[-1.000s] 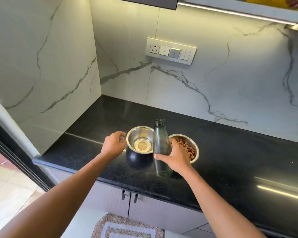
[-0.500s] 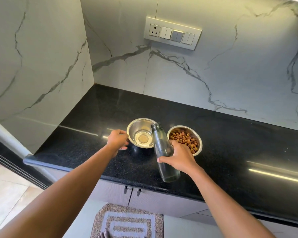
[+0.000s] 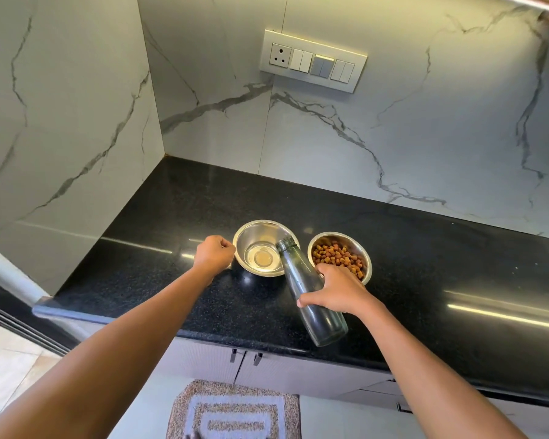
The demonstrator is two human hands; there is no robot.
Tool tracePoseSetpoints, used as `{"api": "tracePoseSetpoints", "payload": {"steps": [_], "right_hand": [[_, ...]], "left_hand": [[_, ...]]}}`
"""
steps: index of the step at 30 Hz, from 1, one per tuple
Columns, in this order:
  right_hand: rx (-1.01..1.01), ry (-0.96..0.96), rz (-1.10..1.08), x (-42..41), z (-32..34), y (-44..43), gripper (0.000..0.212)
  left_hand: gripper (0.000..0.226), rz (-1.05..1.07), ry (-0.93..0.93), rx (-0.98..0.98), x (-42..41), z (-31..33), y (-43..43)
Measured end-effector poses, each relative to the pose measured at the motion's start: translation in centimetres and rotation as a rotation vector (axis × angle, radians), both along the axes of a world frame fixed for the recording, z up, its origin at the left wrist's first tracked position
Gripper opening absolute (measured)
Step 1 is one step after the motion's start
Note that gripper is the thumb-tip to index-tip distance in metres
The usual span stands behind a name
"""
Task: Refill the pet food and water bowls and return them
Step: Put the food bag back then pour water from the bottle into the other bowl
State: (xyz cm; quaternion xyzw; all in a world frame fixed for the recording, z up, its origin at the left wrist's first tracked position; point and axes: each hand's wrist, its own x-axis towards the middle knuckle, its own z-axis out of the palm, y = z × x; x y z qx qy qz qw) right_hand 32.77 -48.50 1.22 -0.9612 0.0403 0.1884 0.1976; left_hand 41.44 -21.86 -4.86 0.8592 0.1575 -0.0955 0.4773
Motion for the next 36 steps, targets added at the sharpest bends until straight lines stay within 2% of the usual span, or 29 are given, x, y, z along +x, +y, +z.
{"api": "tracePoseSetpoints", "payload": {"steps": [5, 8, 11, 15, 23, 28, 36], "right_hand": [[0.013, 0.033, 0.001, -0.1, 0.2, -0.1, 0.069], [0.008, 0.040, 0.007, -0.3, 0.4, 0.2, 0.073], [-0.001, 0.058, 0.004, -0.5, 0.6, 0.3, 0.079], [0.010, 0.086, 0.001, -0.4, 0.7, 0.4, 0.070], [0.034, 0.101, -0.007, -0.4, 0.3, 0.3, 0.060], [0.043, 0.113, 0.000, -0.5, 0.3, 0.3, 0.064], [0.038, 0.133, 0.012, -0.4, 0.6, 0.2, 0.063]], "left_hand": [[0.018, -0.107, 0.041, 0.142, 0.4, 0.1, 0.7], [0.044, -0.149, 0.078, 0.221, 0.7, -0.3, 1.2], [0.065, -0.188, 0.129, 0.220, 0.7, -0.5, 1.4], [0.068, -0.283, 0.218, 0.248, 1.1, -0.6, 1.8], [0.098, -0.353, 0.311, 0.272, 1.3, -1.2, 2.1], [0.096, -0.392, 0.302, 0.331, 1.2, -0.7, 1.4], [0.104, -0.352, 0.327, 0.268, 1.6, -1.9, 2.4]]}}
